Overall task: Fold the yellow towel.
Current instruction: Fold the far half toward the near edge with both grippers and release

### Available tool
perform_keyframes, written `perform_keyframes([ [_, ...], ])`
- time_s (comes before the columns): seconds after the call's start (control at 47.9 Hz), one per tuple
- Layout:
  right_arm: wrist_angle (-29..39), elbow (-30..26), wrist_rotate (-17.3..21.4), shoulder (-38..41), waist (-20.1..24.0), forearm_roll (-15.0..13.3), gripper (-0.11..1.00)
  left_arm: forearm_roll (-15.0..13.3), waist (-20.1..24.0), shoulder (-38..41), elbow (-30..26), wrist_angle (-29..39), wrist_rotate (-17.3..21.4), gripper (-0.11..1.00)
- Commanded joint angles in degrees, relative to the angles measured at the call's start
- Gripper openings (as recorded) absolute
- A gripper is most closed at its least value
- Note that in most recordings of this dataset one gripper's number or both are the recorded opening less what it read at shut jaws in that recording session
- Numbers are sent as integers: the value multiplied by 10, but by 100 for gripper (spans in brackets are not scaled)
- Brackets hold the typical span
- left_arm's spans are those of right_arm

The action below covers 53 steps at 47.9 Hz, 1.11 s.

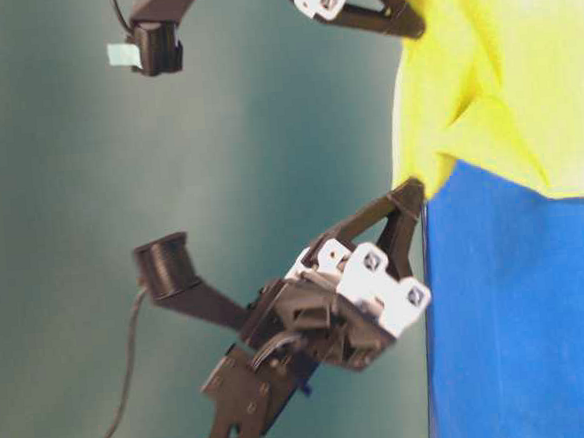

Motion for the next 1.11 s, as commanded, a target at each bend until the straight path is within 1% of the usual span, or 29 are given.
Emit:
perform_keyframes([
  [0.0, 18, 0, 21, -13, 30, 4, 5, -1, -24, -35, 4, 10, 1, 4],
  [0.104, 37, 4, 59, -13, 76, 4, 5, 0, -56, -46, 11, 18, 1, 4],
  [0.23, 45, 5, 95, -11, 126, 4, 5, -1, -97, -45, 16, 31, 0, 4],
  [0.418, 46, 8, 134, 2, 173, 3, 5, 0, -143, -23, 18, 37, -18, 4],
  [0.522, 40, 11, 152, 18, 185, 3, 5, -1, -158, 3, 18, 36, -39, 4],
  [0.606, 32, 11, 166, 36, 192, 4, 5, 0, -169, 22, 18, 36, -47, 4],
  [0.752, 6, 11, 185, 59, 200, 3, 5, 0, -177, 40, 18, 29, -51, 4],
  [0.961, -22, 11, 188, 65, 200, 3, 5, -1, -177, 46, 19, 4, -50, 4],
  [1.087, -24, 11, 188, 65, 201, 3, 6, 0, -178, 45, 17, -4, -51, 4],
])
